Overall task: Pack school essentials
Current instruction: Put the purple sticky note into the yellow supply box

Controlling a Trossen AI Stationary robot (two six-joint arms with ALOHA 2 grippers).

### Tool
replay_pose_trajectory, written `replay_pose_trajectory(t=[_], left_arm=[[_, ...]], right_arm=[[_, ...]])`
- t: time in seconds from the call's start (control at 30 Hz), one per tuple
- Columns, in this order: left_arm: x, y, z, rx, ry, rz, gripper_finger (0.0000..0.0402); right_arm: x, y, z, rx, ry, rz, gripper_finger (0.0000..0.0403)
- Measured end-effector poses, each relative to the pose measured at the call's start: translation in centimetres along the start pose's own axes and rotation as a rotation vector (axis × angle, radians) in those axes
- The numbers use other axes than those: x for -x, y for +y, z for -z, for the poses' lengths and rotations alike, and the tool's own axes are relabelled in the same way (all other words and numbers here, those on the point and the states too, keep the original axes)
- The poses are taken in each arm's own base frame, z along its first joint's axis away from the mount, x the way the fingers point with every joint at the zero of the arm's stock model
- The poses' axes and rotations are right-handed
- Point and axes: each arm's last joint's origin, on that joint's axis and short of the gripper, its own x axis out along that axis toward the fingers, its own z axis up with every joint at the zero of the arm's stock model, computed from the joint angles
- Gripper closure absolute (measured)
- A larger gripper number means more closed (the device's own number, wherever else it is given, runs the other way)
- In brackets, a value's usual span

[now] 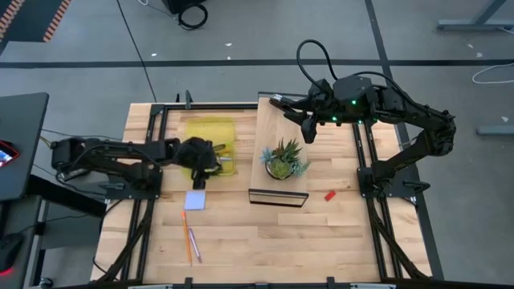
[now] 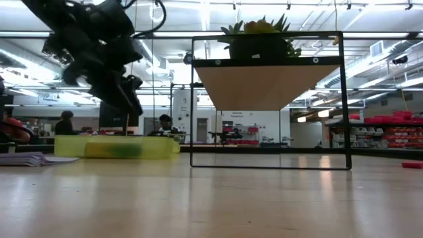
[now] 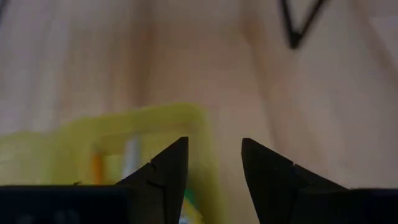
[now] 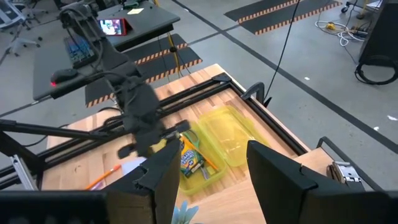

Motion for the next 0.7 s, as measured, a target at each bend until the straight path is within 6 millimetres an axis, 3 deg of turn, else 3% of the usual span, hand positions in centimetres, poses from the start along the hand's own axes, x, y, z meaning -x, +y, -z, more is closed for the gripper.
replay_pose_trajectory(t=[0.23,0.5,0.7], left_arm=[[0.5,-3.9,-0.4,0.057,0.134,0.114,0.0223],[1.5,-8.4,-0.4,0.065,0.235,0.061,0.0219],[1.2,-10.5,0.1,0.037,0.259,0.005,0.0218]], right_arm=[[0.0,0.0,0.0,0.011,0.000,0.000,0.0213],[0.0,0.0,0.0,0.019,0.000,0.000,0.0213],[0.0,0.0,0.0,0.027,0.000,0.000,0.0213]])
